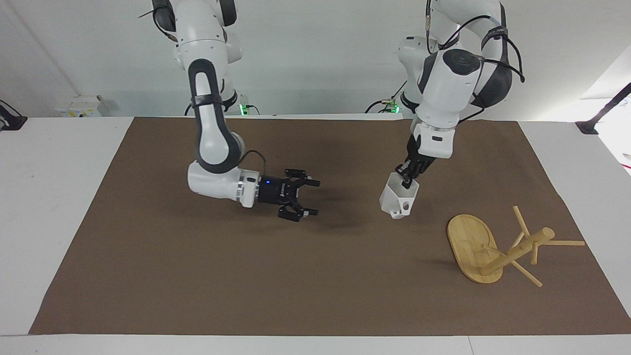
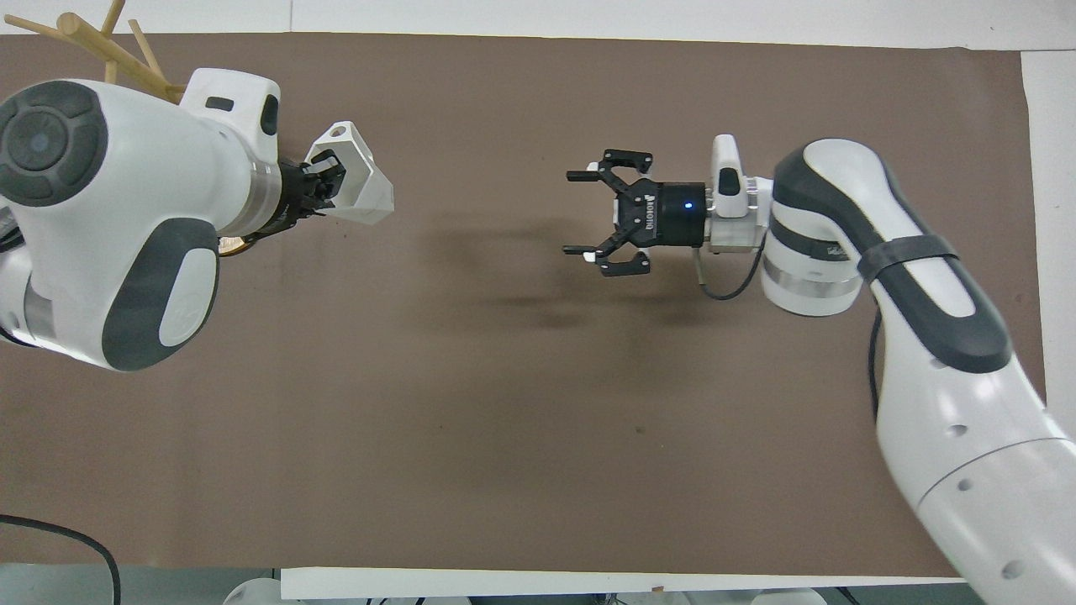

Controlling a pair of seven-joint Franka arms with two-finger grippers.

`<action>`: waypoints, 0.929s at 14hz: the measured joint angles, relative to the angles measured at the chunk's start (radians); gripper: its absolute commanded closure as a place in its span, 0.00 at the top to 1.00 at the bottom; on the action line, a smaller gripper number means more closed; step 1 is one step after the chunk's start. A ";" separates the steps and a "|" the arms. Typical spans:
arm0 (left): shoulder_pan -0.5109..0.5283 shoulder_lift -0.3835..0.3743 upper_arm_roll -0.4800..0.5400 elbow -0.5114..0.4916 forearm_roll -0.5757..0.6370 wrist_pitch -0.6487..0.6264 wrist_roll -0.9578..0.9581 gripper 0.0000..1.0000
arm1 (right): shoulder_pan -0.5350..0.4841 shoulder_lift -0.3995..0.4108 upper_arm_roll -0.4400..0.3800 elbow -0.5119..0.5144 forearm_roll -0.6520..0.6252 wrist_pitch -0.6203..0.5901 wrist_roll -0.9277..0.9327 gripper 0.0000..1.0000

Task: Hang cup on rack
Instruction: 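Carry the cup to the rack with the left gripper while the right withdraws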

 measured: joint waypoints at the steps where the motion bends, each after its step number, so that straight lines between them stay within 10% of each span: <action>1: 0.014 -0.022 0.000 -0.066 0.000 0.091 0.004 0.00 | -0.067 -0.002 -0.001 0.004 -0.072 -0.049 0.000 0.99; 6: 0.058 -0.091 0.000 -0.330 -0.001 0.508 0.006 0.00 | -0.291 -0.100 -0.003 0.076 -0.579 -0.111 0.087 0.99; 13: 0.108 0.005 -0.001 -0.519 -0.002 1.132 0.002 0.00 | -0.307 -0.388 0.011 0.099 -1.135 -0.139 0.644 0.99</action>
